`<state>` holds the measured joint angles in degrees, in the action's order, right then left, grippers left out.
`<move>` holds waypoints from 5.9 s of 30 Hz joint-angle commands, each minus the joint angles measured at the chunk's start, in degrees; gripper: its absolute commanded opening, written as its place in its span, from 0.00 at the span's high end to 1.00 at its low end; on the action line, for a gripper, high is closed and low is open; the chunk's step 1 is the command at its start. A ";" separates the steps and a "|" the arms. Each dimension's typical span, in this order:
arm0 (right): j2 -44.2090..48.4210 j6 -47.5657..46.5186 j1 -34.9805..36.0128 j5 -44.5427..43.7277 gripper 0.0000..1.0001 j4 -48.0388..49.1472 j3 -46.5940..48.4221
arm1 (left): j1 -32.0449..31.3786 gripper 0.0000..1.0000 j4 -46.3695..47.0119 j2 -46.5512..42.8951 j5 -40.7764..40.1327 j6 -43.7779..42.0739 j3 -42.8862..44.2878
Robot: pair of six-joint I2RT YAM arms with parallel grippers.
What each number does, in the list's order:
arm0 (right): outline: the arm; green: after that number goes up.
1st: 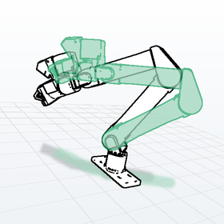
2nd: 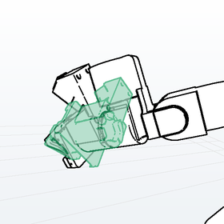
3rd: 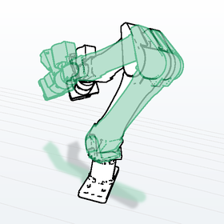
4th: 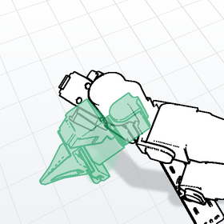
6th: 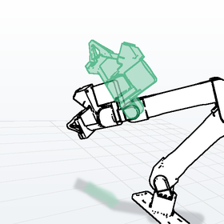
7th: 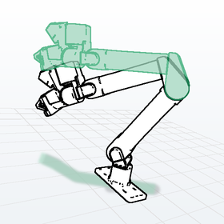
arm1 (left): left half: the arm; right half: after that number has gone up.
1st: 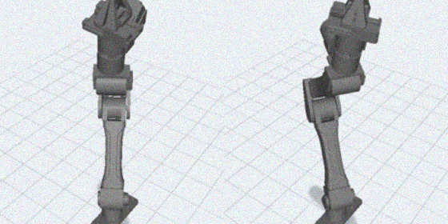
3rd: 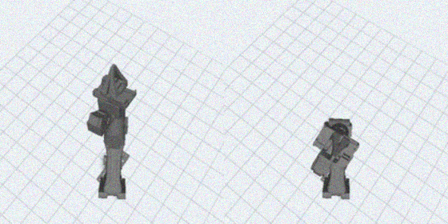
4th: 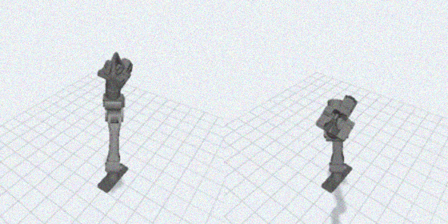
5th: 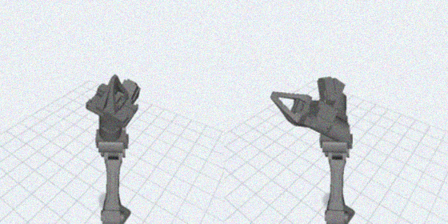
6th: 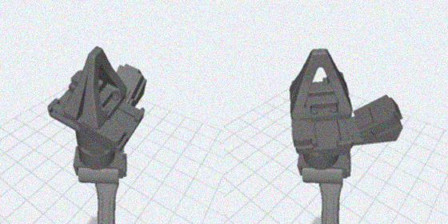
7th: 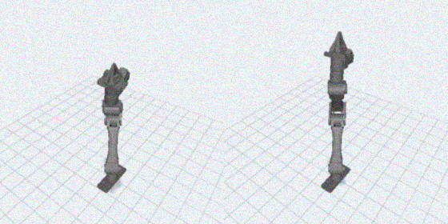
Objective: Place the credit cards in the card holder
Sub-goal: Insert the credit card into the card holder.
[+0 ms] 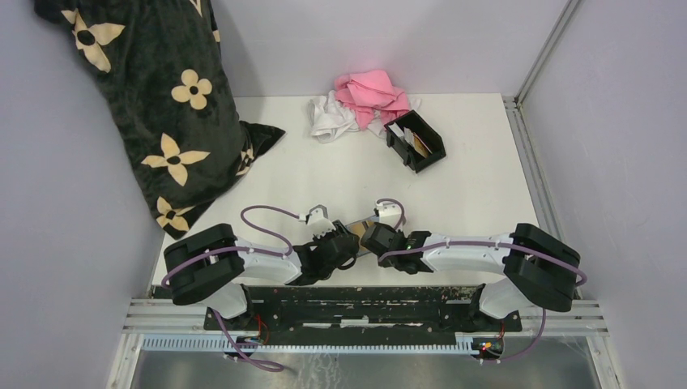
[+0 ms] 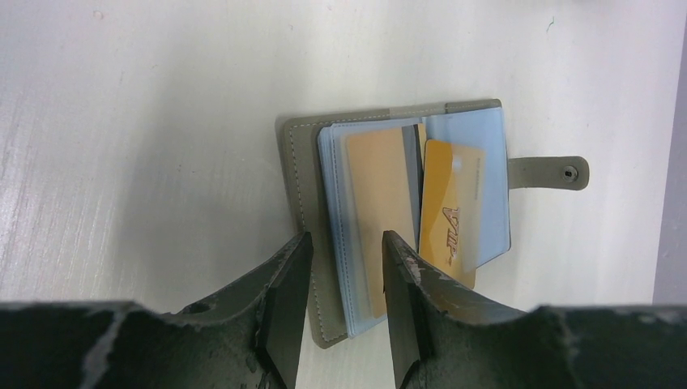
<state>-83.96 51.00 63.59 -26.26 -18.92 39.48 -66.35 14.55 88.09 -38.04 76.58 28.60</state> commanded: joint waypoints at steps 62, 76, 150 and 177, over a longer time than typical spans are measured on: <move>2.46 -2.68 -5.18 2.34 0.81 2.54 0.42 | 0.43 0.55 -10.45 6.91 4.82 0.90 -1.54; 0.09 -2.15 -5.21 2.25 0.81 3.86 -0.07 | 0.69 0.55 -10.25 7.40 4.82 1.10 -1.89; 0.00 -13.13 -21.72 6.16 0.76 5.51 4.31 | -0.49 0.59 -13.51 -13.88 6.56 -18.69 3.57; 0.25 -13.63 -25.59 7.53 0.80 7.14 2.26 | -0.44 0.77 -12.50 5.38 9.00 -29.10 16.84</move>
<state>-84.49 38.06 38.70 -18.63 -13.76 42.11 -66.63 0.99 92.05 -27.86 50.46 42.61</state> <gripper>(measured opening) 0.202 0.233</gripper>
